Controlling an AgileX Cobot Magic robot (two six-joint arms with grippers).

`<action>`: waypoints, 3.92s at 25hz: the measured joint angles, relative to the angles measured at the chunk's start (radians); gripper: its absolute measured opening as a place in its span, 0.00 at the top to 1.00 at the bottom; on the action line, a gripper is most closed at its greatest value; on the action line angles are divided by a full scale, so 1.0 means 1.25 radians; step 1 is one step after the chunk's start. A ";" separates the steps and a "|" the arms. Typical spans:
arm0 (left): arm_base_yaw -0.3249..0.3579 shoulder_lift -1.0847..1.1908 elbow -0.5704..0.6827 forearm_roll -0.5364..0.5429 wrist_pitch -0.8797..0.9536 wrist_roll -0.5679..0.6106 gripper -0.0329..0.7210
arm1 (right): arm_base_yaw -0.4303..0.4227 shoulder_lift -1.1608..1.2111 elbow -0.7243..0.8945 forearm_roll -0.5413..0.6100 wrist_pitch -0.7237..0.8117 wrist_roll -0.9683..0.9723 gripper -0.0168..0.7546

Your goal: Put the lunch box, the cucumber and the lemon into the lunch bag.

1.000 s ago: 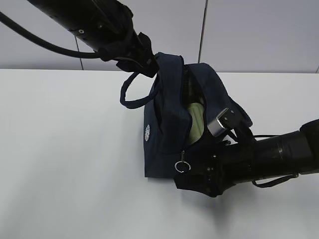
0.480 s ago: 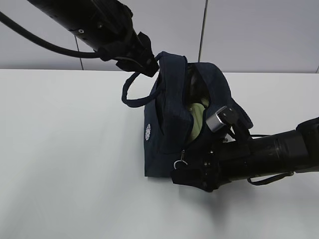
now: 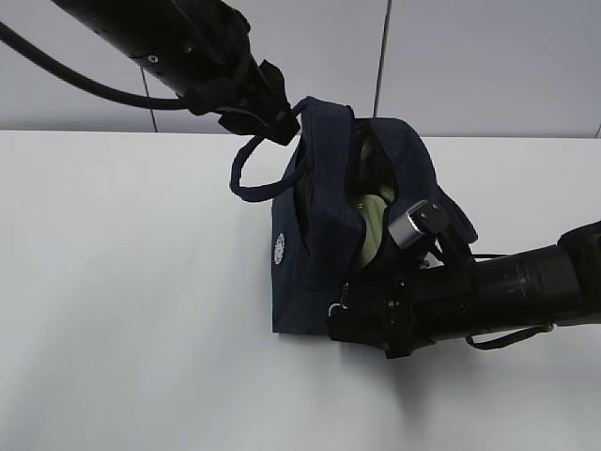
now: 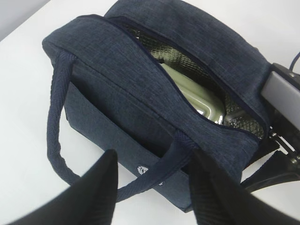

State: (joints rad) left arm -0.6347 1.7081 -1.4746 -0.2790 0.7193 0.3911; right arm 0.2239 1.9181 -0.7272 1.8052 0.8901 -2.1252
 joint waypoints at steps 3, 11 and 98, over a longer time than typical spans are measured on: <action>0.000 0.000 0.000 0.000 0.000 0.000 0.50 | 0.000 0.000 0.000 0.000 0.000 0.000 0.74; 0.000 0.000 0.000 0.000 0.000 0.000 0.50 | 0.000 0.000 0.000 0.000 0.006 0.002 0.90; -0.039 0.073 0.159 -0.234 -0.130 0.016 0.96 | 0.000 0.000 -0.003 -0.005 0.116 0.127 0.98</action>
State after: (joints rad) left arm -0.6833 1.7994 -1.2759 -0.5715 0.5570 0.4114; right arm 0.2239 1.9181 -0.7304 1.7993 1.0350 -1.9664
